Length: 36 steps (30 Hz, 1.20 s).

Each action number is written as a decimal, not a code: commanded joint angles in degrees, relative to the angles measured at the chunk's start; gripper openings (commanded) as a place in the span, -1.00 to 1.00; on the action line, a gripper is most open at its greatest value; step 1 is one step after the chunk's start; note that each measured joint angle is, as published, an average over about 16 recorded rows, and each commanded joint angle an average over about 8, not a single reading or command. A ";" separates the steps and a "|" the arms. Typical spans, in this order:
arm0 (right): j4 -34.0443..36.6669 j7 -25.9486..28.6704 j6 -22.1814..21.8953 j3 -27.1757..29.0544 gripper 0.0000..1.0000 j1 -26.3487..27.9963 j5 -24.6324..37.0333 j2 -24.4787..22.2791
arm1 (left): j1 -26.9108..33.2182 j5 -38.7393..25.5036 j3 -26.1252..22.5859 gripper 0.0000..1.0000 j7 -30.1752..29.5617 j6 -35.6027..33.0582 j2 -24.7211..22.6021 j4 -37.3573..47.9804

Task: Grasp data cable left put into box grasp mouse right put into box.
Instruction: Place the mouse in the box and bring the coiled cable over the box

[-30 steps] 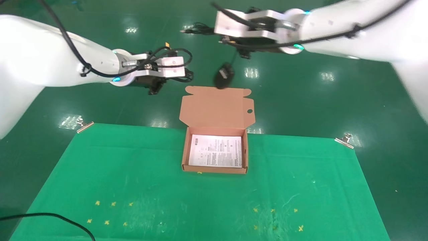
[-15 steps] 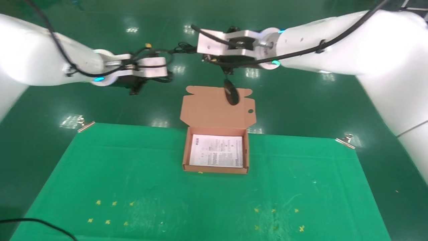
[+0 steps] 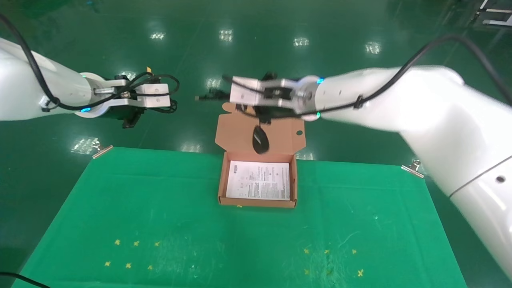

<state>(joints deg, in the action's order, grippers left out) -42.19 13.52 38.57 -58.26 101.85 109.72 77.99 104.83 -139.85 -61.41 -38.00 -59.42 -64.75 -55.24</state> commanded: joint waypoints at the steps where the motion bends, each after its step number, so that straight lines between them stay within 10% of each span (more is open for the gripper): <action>1: 0.10 0.07 -0.50 -1.27 -1.00 -0.63 -0.82 0.15 | -0.29 -0.63 -0.13 -1.00 -1.05 -1.01 0.63 -1.75; 36: 7.21 15.11 -8.41 -21.62 -1.00 -5.84 -14.48 0.75 | -0.88 -1.78 -0.21 -1.00 -3.02 -2.07 1.42 -4.54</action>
<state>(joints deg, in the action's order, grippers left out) -34.94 28.52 30.21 -79.79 96.09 95.27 78.72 103.94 -141.63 -61.62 -41.02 -61.48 -63.33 -59.77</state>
